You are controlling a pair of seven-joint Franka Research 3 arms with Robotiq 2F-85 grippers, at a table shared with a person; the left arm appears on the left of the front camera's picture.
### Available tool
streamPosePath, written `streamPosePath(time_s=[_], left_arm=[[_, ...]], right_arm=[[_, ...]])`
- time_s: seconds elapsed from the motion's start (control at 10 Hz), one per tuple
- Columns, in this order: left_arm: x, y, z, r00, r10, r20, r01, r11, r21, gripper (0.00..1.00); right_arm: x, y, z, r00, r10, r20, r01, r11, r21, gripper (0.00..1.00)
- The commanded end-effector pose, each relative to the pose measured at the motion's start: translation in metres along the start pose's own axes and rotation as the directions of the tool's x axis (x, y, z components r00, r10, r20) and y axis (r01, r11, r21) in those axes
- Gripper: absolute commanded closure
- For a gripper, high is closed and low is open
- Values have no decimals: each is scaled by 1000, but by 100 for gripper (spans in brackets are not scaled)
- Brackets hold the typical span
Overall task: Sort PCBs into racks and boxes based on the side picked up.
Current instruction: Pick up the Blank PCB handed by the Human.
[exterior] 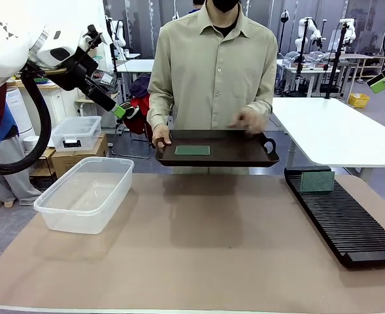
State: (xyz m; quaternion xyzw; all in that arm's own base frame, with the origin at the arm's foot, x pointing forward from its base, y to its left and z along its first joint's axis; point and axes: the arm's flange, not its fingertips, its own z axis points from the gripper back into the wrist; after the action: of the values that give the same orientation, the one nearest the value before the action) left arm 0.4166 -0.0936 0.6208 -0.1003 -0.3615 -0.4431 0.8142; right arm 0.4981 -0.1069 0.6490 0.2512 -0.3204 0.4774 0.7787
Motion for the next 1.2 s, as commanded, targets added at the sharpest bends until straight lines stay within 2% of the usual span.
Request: streamPosePath(time_s=[0.0, 1.1], left_arm=[[-2, 0, 0, 1000, 7, -1, -7, 1000, -1, 0], [-2, 0, 0, 1000, 7, -1, -7, 1000, -1, 0]], right_arm=[[1, 1, -1, 1000, 0, 2, 0, 1000, 16, 0], [1, 1, -1, 1000, 0, 2, 0, 1000, 16, 0]])
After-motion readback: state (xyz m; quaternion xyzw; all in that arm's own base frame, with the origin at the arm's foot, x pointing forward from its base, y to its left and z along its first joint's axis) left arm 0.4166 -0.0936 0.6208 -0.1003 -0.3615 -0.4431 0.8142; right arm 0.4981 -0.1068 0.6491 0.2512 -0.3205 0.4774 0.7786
